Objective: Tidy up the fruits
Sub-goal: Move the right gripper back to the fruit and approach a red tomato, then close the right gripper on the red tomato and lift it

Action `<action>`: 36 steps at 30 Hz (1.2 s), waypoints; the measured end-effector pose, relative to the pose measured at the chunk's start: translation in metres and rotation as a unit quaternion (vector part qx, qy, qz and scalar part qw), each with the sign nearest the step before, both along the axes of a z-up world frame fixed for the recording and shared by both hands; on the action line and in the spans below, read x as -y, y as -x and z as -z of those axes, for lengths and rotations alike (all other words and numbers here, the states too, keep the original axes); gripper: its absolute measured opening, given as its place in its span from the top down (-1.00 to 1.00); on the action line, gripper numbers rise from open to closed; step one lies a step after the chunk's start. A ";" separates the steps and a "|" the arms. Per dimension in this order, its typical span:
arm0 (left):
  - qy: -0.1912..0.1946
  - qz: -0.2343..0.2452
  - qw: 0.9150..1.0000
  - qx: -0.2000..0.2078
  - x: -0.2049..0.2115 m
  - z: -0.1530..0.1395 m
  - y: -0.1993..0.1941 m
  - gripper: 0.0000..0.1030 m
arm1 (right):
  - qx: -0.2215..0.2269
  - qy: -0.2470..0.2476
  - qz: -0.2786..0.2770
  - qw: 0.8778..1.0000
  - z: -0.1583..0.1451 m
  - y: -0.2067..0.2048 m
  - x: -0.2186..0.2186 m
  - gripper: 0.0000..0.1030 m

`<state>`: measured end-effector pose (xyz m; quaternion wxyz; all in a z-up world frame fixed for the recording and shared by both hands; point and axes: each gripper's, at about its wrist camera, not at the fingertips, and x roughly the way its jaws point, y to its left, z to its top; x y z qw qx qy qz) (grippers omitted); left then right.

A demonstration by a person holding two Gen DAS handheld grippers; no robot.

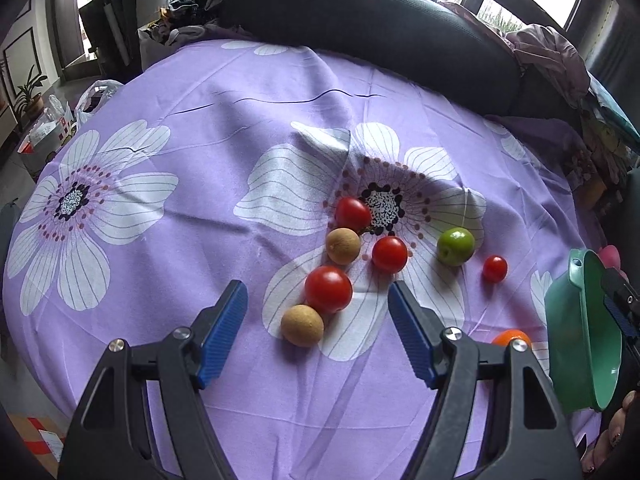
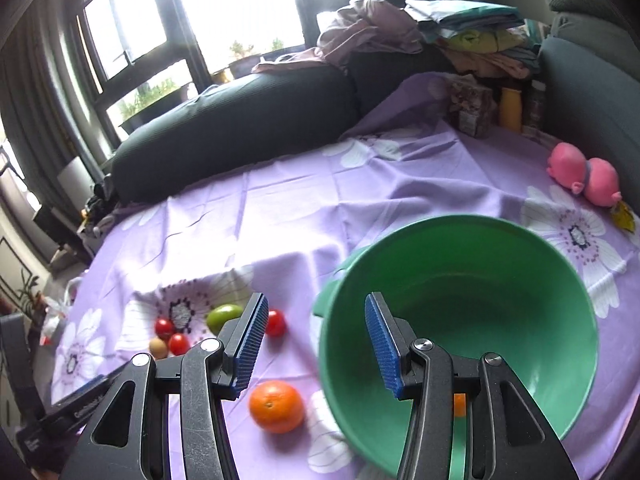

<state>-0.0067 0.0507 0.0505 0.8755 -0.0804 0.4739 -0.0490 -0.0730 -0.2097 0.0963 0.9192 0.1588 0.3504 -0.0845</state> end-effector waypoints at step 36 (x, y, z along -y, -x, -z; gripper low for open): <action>0.043 0.025 0.997 -0.060 0.004 0.037 -0.035 0.39 | -0.163 -0.095 -0.179 0.966 0.078 -0.113 -0.114 0.30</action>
